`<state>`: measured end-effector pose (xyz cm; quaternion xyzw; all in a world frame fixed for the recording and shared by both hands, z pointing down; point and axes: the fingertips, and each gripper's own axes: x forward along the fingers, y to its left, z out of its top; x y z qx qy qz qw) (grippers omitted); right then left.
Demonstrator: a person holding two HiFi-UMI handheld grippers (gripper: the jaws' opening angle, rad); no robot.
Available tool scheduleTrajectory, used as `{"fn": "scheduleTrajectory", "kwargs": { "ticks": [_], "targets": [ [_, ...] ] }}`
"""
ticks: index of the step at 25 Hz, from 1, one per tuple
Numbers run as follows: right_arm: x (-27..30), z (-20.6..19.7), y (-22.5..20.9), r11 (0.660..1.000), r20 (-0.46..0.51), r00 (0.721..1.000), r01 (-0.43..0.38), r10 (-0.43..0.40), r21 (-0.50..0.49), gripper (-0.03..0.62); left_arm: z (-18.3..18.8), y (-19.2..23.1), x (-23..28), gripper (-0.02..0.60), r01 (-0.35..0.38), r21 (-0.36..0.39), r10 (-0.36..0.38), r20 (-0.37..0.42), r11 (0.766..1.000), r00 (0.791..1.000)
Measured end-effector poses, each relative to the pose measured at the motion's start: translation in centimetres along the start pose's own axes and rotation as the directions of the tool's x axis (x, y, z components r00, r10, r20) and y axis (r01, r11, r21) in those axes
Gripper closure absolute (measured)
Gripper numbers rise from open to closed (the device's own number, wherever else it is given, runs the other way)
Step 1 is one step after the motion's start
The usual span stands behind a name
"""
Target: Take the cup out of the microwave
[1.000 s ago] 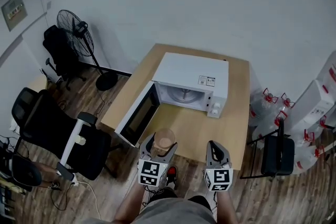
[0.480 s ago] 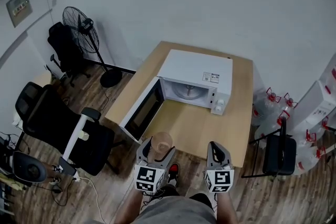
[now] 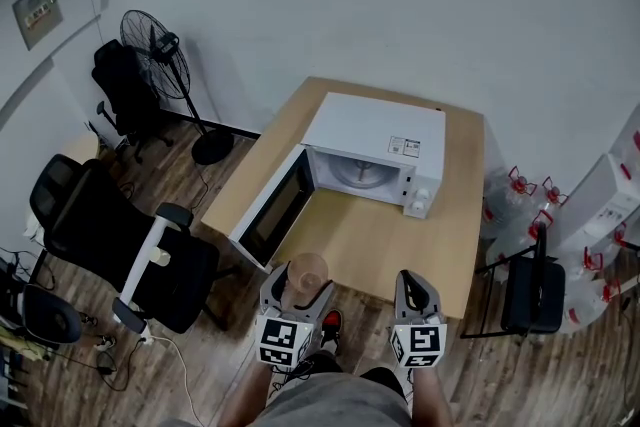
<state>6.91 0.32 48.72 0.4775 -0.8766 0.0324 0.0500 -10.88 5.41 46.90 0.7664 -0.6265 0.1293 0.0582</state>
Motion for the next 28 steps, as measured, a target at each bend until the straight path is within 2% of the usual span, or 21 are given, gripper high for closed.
{"fn": "scheduleTrajectory", "kwargs": {
  "ticks": [28],
  "targets": [
    [0.09,-0.17,0.35,1.0,-0.01,1.0,0.011,-0.011,-0.013,0.576,-0.57,-0.2,0.17,0.202,0.022,0.013,-0.022,-0.004,1.0,1.0]
  ]
}}
